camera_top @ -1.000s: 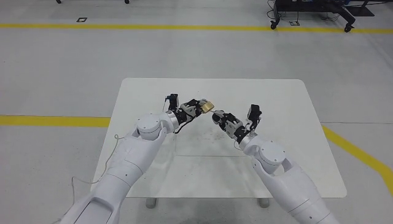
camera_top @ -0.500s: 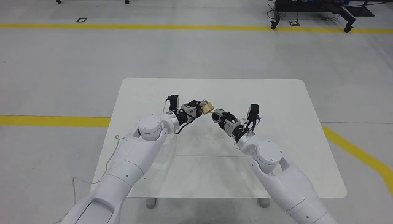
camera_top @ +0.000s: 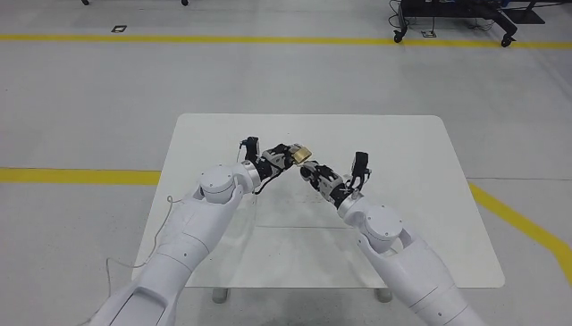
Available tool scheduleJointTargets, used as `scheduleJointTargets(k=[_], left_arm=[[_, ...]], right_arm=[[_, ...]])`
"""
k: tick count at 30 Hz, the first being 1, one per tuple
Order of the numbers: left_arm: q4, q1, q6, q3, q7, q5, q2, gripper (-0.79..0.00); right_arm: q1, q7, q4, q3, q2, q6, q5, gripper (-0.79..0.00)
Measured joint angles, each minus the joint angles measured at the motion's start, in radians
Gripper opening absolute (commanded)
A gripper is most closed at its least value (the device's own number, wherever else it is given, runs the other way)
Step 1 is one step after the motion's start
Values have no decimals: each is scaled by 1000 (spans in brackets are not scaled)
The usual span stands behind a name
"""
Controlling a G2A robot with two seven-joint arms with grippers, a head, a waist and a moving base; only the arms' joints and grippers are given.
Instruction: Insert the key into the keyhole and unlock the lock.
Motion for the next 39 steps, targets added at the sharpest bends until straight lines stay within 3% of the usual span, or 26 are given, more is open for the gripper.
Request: scheduleJointTargets(k=[7,17,20,23,29,33,39], left_arm=[[-4,0,1,-11,-4,-2,0,-785],[-15,4,-16,-24,-3,-8,1,-785],[-37,20,-6,-30,9,-7,3,-785],[-50,25,18,-36,0,-5,5,-785],[-53,27,63,-36,-30,1,8,-785],[-52,27,73,-33,-32,7,7,-785],[-52,27,79,-32,-37,12,6,-785]], right_arm=[[-40,43,-33,58,7,-122,-20,-785],[-41,40,-35,61,7,-126,-22,-785],[-64,1,-58,73,7,-209,-69,-785],[-85,-138,-69,64,2,-241,-237,-785],[-68,-545,-53,-38,-29,-133,-668,-785],[-45,-639,-25,-73,-44,-59,-791,-785],[-12,-589,21,-107,-62,0,-839,-785]])
